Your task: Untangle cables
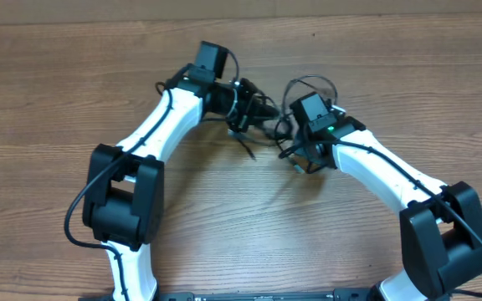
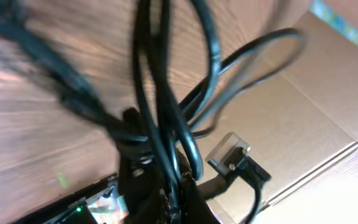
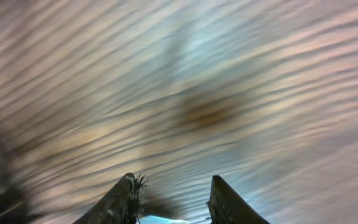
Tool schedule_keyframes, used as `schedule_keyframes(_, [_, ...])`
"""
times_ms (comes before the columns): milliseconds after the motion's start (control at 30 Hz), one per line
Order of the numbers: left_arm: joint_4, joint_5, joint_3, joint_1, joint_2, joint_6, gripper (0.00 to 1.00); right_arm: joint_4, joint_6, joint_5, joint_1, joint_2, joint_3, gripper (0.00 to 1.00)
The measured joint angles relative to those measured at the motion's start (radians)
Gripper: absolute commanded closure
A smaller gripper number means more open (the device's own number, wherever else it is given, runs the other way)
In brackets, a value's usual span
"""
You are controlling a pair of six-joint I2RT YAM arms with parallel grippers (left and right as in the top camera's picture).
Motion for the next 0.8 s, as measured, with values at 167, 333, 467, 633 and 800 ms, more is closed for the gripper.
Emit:
schedule_keyframes(167, [-0.053,0.025,0.000,0.068,0.000,0.102,0.96,-0.031,0.003,0.047,-0.056,0.000,0.000,0.52])
schedule_keyframes(333, [-0.101,0.064,0.000,0.109,0.000,0.251,0.96,-0.032,-0.031,-0.045,-0.100,0.000,0.000,0.47])
schedule_keyframes(467, [-0.112,0.090,0.000,0.106,0.000,0.415,0.88,-0.031,-0.093,-0.193,-0.106,0.000,0.000,0.47])
schedule_keyframes(633, [-0.113,0.165,0.000,0.096,0.000,0.636,0.82,-0.010,-0.169,-0.398,-0.106,0.000,0.000,0.41])
schedule_keyframes(800, [-0.135,0.227,0.000,0.093,0.000,0.797,0.73,0.059,-0.216,-0.563,-0.106,0.000,-0.001,0.33])
